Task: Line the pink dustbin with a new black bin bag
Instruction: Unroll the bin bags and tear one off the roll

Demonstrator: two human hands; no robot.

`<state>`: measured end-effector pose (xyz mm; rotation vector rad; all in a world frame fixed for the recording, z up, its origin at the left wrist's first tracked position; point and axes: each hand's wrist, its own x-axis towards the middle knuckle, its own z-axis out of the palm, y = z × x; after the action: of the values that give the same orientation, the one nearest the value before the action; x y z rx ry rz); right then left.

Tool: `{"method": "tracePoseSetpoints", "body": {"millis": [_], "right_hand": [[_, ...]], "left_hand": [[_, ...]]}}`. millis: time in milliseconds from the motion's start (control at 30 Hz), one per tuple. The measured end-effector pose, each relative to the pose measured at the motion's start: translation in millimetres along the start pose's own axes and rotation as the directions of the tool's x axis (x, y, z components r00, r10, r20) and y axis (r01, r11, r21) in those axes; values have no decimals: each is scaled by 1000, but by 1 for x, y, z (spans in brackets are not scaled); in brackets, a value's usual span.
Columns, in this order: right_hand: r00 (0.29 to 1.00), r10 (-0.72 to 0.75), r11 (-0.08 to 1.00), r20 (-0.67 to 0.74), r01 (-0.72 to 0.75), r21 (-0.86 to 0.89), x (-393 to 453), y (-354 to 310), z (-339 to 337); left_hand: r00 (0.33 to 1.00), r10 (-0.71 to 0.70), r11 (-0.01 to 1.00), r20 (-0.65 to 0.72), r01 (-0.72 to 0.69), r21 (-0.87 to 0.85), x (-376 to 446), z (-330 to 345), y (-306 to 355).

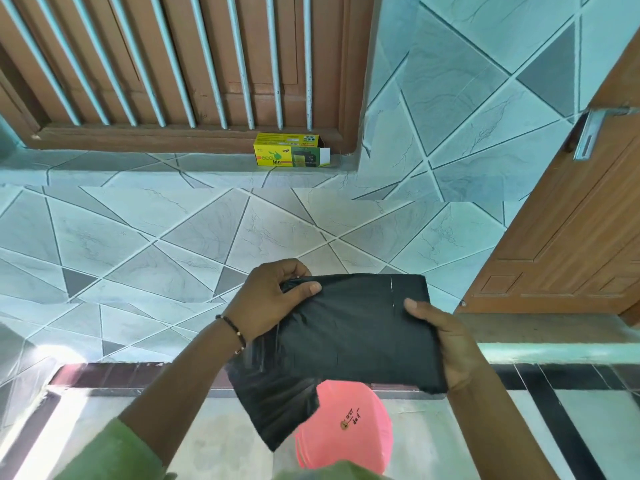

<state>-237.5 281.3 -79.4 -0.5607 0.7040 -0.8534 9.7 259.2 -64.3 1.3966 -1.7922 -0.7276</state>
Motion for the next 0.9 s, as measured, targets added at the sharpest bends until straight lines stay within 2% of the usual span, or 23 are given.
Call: {"method": "tracePoseSetpoints", "body": {"millis": [67,200,333,400,467,567,667,900], "right_hand": [[1000,1,1000,-11,-1,4,-1,-9,0],[999,18,1000,-49,-18,2,10,-17,5],[999,29,998,-25,-30,-50,21,-16,21],[999,33,999,-25,-34,-34,26,-13,26],[998,53,997,-22,-54,-48,30,-9,30],[995,69,991,-79,-77,-107,36,-1,30],[991,37,986,-128,-57,-159,37,1,32],[944,-166,920,-284,44,-390,41,-5,45]], "left_hand": [[1000,21,999,12,-21,36,6,-7,0],[1000,19,1000,-24,-19,0,26,-16,-5],[989,-17,1000,149,18,-5,39,2,-2],[973,-41,994,228,63,-89,39,14,-1],[968,-27,988,250,63,-140,36,23,-1],[985,7,981,171,26,-190,32,29,-2],[996,-31,956,85,54,-290,31,29,-4],[997,-30,991,72,40,-131,28,25,6]]}}
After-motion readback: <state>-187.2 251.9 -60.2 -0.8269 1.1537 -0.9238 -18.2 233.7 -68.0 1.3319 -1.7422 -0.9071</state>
